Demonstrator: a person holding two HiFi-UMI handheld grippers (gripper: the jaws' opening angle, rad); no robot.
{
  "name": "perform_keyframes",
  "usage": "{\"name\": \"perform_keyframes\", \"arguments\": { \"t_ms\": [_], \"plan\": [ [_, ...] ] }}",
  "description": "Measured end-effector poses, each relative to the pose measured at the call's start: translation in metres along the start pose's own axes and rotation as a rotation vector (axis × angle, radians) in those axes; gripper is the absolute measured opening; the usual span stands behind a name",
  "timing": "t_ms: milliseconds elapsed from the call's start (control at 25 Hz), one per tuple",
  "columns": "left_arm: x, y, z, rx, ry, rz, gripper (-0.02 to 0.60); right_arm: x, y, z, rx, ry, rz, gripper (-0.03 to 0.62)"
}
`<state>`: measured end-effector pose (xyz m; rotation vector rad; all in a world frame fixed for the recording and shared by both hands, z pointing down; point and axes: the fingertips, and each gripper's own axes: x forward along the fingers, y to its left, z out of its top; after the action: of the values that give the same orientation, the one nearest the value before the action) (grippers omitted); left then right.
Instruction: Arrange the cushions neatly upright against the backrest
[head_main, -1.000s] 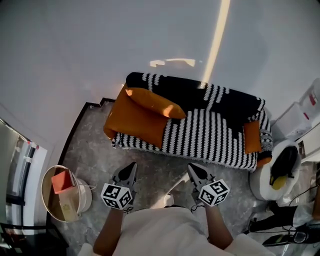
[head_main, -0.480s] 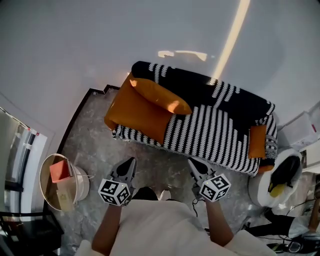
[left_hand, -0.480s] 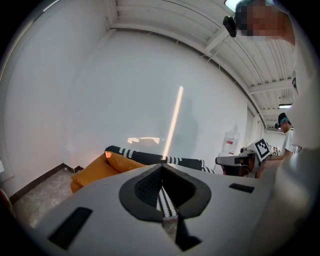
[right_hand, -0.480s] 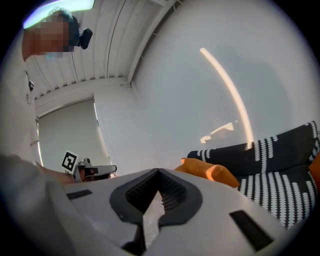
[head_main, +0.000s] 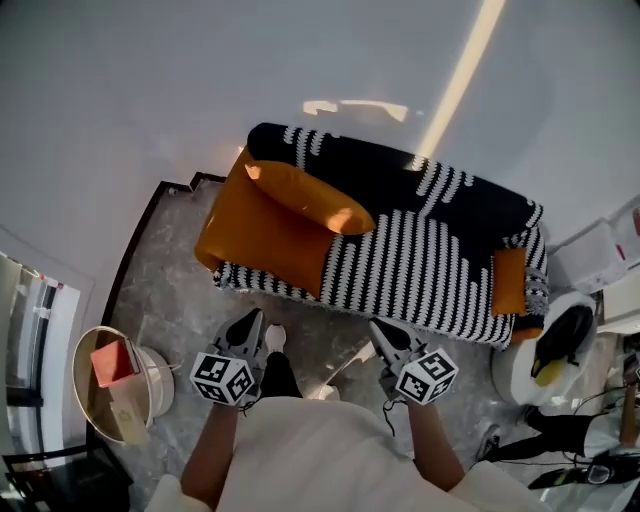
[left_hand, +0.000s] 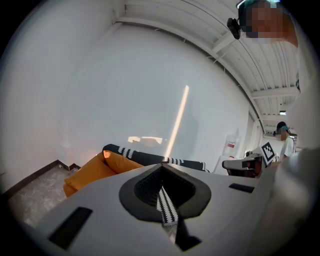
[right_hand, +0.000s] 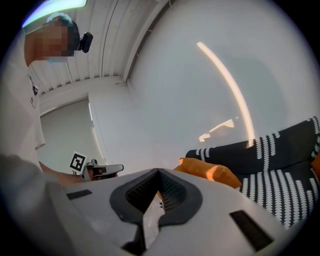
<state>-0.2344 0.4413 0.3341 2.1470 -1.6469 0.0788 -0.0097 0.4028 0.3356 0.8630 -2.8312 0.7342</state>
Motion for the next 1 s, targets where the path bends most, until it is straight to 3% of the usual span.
{"name": "perform_keyframes", "arguments": {
  "t_ms": [480,1000],
  "plan": [
    [0.100,0.085,0.062,0.041,0.055,-0.151,0.017,0.113,-0.031,0.049,0.015,-0.018,-0.115,0.021],
    [0.164,0.181,0.071,0.114,0.183,-0.291,0.018,0.203,-0.049,0.054,0.008,0.034,-0.293,0.021]
  ]
}}
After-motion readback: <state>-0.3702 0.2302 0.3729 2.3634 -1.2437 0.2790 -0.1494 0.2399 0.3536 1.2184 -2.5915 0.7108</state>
